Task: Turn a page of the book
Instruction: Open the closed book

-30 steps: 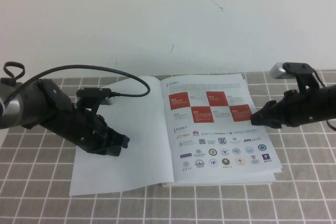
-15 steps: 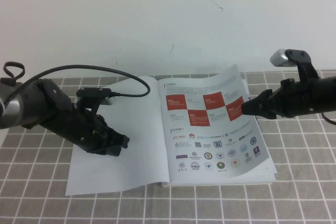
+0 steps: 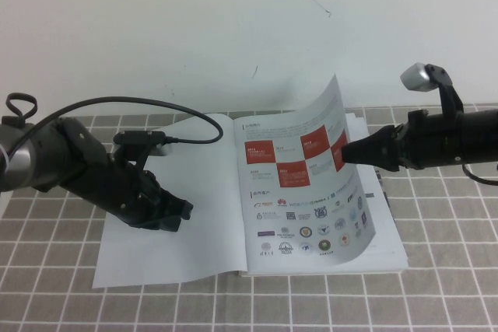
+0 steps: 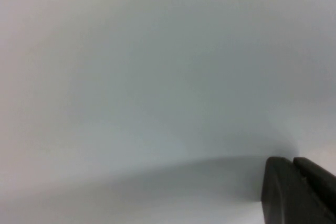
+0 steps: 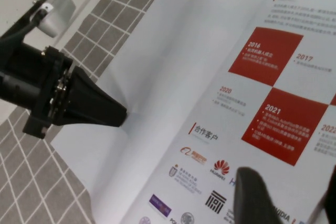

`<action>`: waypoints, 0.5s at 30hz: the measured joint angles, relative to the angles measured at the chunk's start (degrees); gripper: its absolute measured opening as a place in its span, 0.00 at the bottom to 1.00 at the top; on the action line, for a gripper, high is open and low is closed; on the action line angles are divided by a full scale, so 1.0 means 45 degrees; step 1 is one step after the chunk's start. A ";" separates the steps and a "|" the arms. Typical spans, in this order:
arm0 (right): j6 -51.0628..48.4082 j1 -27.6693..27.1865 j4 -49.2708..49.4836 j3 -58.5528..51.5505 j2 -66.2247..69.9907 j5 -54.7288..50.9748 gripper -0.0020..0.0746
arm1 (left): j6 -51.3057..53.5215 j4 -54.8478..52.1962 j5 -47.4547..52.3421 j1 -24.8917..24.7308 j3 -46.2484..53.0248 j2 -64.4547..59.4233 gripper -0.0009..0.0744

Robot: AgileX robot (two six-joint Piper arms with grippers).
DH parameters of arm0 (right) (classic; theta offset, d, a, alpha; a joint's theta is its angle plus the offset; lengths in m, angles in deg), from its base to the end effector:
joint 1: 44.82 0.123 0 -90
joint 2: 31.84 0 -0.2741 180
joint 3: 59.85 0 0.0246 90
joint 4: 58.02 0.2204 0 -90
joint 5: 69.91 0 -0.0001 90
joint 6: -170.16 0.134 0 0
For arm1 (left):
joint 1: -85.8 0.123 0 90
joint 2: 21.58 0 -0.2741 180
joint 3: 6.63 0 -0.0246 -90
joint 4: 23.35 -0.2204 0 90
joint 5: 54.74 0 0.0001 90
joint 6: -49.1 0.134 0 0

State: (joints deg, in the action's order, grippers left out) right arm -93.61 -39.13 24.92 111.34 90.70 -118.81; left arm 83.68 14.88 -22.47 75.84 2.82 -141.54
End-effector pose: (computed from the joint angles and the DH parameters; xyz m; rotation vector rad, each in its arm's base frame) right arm 0.3752 0.1382 0.1595 -0.5732 2.2146 1.0233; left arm 0.3613 -0.1084 0.1242 0.3544 2.6830 -0.5040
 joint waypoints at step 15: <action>-0.0082 0.0000 0.0262 0.0022 0.0776 0.0484 0.41 | 0.0098 0.0075 -0.0100 0.0000 0.0000 -0.0048 0.01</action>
State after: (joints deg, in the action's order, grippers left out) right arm -93.98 -39.13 26.09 111.44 94.19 -116.63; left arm 84.12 15.22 -22.92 75.84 2.82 -141.76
